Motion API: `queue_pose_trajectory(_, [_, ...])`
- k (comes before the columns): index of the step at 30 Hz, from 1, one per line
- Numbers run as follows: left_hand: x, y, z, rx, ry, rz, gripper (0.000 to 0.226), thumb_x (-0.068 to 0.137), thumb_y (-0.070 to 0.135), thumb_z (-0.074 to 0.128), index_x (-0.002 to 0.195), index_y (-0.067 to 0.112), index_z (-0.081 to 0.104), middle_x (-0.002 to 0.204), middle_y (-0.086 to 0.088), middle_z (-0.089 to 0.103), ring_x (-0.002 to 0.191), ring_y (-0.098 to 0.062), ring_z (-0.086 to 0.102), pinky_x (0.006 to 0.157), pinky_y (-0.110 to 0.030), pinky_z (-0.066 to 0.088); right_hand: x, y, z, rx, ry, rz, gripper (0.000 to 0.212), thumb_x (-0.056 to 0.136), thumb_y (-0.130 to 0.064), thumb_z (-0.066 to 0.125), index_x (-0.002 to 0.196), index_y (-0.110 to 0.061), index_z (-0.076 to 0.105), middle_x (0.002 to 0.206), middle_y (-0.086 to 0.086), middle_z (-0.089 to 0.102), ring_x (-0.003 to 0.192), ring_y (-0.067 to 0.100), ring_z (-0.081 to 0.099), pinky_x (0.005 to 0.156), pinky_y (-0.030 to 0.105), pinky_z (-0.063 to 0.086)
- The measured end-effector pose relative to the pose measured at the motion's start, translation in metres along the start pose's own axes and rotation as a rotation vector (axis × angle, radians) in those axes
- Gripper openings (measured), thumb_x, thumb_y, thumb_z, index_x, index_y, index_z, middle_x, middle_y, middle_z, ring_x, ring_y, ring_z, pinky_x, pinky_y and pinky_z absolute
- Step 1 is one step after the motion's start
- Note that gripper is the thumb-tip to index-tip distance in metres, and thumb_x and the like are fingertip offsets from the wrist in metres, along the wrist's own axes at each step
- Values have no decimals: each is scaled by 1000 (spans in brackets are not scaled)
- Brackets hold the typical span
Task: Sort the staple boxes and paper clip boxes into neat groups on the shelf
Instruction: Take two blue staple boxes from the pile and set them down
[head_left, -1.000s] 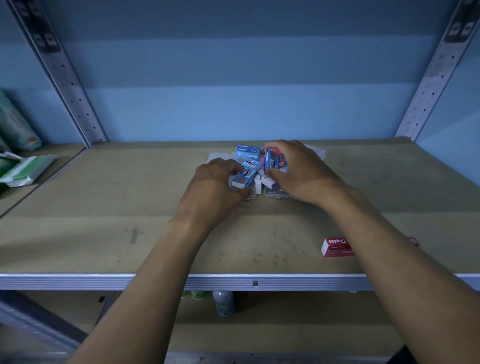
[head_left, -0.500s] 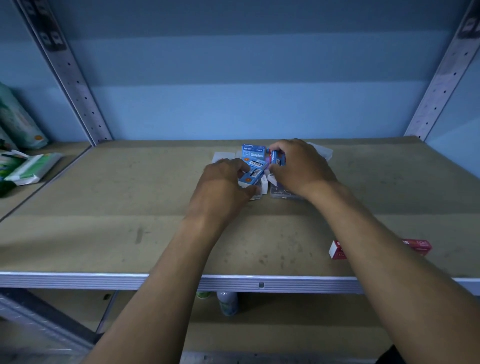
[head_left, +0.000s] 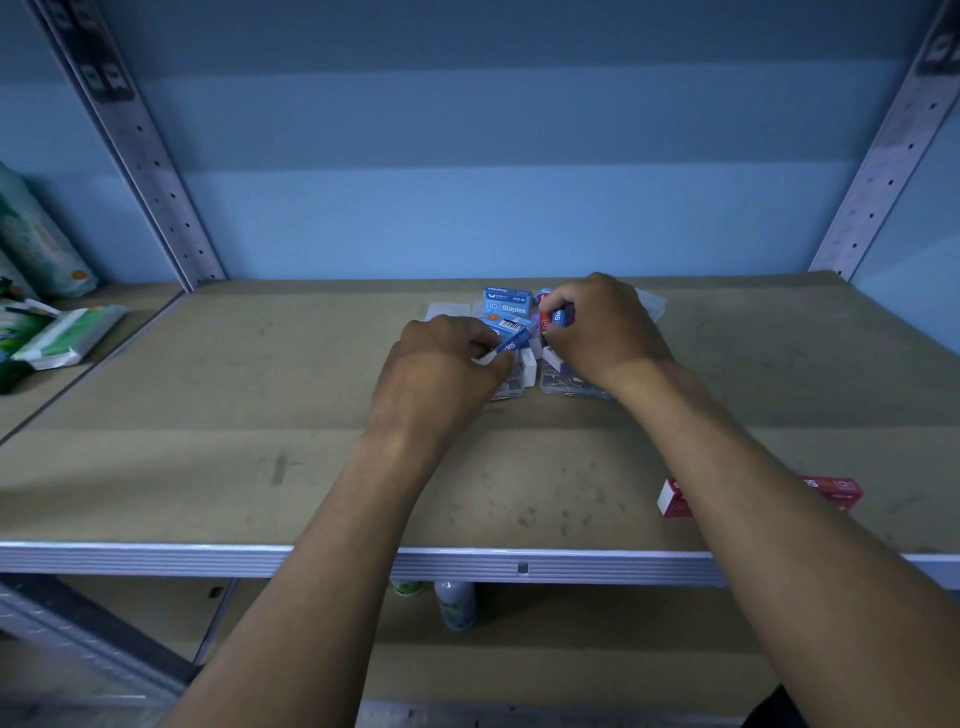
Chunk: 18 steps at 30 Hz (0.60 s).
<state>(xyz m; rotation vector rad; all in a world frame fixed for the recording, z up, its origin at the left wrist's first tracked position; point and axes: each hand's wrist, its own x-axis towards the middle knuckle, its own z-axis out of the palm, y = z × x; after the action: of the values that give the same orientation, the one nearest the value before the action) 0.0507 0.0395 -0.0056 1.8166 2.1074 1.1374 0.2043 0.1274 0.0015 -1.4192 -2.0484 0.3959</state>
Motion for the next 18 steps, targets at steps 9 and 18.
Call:
queue_pose_trajectory(9, [-2,0,-4,23,19,30,21,90,35,60,100,26,76,85,6,72,83,-17,67,76,-36,54,1,2,-13,131,131,21,33,82,4,62,84,-28,69,106,-2,69,81,9,60,52,2,40])
queue_pose_trajectory(18, [-10,-1,-11,0,3,52,20,90,36,62,104,29,75,93,10,72,82,-12,64,75,-23,48,-15,2,-44,244,45,-69,60,79,10,53,112,-39,64,108,-13,71,84,2,65,56,19,55])
